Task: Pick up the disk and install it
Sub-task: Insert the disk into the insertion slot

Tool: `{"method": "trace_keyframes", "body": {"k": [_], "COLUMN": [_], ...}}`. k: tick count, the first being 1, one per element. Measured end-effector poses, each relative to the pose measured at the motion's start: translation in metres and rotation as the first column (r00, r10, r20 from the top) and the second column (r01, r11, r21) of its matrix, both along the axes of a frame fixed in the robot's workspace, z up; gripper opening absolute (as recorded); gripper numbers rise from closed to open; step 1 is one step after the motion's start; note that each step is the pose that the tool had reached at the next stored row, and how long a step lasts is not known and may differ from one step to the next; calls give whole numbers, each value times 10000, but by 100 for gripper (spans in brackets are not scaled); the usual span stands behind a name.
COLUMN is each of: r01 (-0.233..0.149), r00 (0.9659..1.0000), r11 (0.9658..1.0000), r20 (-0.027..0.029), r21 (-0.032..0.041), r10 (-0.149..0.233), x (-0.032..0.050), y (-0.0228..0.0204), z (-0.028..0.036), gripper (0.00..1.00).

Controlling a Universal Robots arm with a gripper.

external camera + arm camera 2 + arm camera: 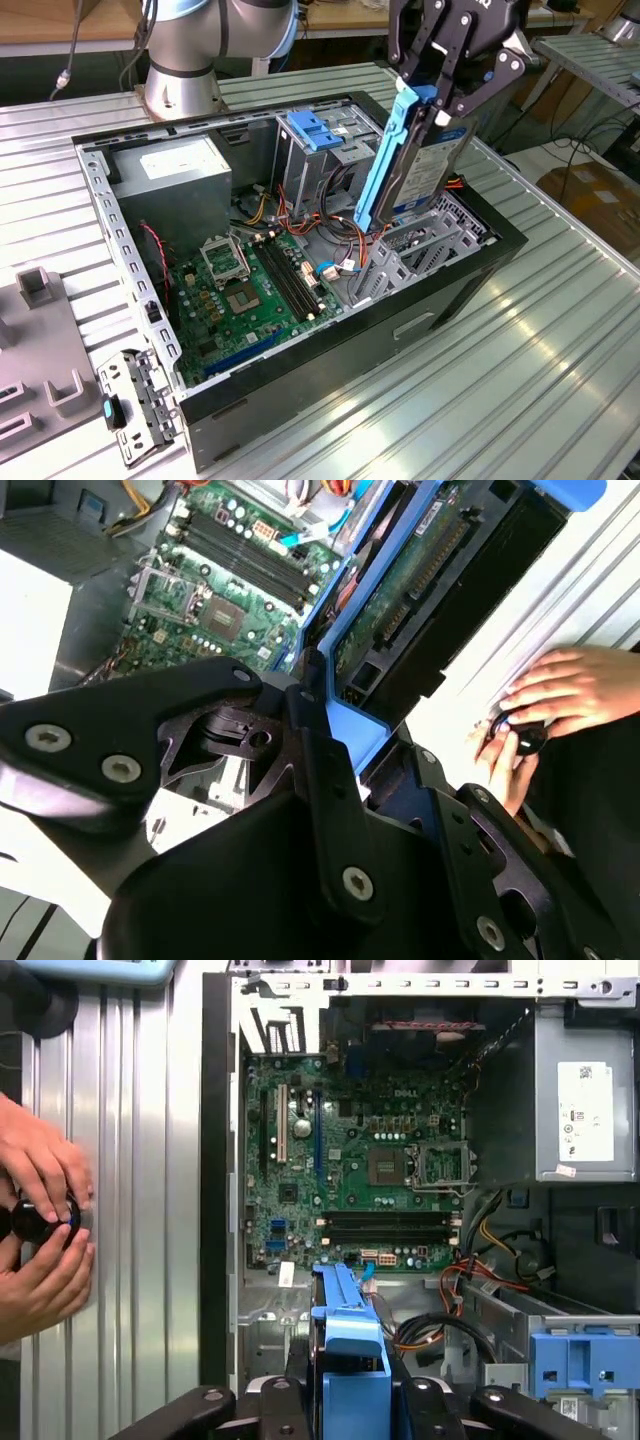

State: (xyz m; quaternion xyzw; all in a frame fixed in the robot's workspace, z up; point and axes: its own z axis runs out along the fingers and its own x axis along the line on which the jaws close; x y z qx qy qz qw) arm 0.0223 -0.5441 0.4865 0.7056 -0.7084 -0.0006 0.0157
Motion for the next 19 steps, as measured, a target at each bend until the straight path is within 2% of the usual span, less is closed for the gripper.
{"method": "trace_keyframes", "body": {"k": [4,9,13,19], "r01": [1,1,1,2], "r00": [10000,10000,10000,10000], "r11": [10000,10000,10000,10000], "r20": [-1,-1,-1,-1], "r21": [0,-1,0,-1], "r10": [-1,-1,-1,-2], "x": [207,366,428,447], "y": [-35,-66,-72,-117], "z": [-85,-138,-167,-233], "gripper": [37,37,37,37]}}
